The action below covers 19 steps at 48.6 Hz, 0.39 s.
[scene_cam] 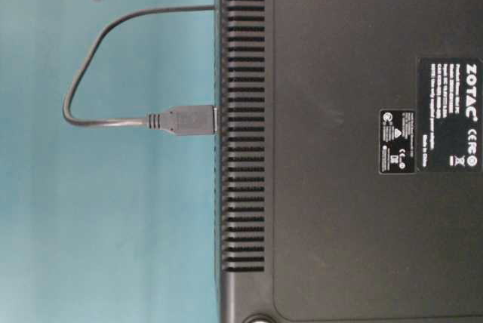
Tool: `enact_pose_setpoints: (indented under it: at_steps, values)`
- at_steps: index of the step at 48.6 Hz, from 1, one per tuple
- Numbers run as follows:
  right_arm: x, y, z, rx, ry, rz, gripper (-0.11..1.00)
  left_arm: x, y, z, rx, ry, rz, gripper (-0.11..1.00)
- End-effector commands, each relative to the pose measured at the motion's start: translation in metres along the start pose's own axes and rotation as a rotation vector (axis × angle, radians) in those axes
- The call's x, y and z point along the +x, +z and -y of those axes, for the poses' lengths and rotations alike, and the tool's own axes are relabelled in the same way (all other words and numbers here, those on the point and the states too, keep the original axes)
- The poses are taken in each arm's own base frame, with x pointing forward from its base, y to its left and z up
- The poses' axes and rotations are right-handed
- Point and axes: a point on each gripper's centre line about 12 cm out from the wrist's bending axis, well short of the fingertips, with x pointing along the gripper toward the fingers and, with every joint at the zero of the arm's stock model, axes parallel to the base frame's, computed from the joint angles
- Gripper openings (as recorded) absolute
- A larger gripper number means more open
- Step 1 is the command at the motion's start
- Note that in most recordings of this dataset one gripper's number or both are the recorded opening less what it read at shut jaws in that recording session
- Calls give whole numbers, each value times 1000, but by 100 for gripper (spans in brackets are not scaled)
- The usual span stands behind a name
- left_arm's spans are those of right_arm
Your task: Insert the USB into the PC box with both arms.
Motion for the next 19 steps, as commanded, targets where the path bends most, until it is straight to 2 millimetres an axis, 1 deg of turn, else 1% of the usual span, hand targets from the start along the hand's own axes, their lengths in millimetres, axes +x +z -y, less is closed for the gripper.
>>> enact_pose_setpoints:
  at_steps: [1,13,19]
  values:
    - [-8,3,0,0,9,31,59,1,4,0,6,0,9,0]
    - [-9,-3,1,-7,8,31,59,2,1,0,4,1,3,0]
    - [-10,-2,1,-7,16,44,59,2,1,0,6,1,3,0]
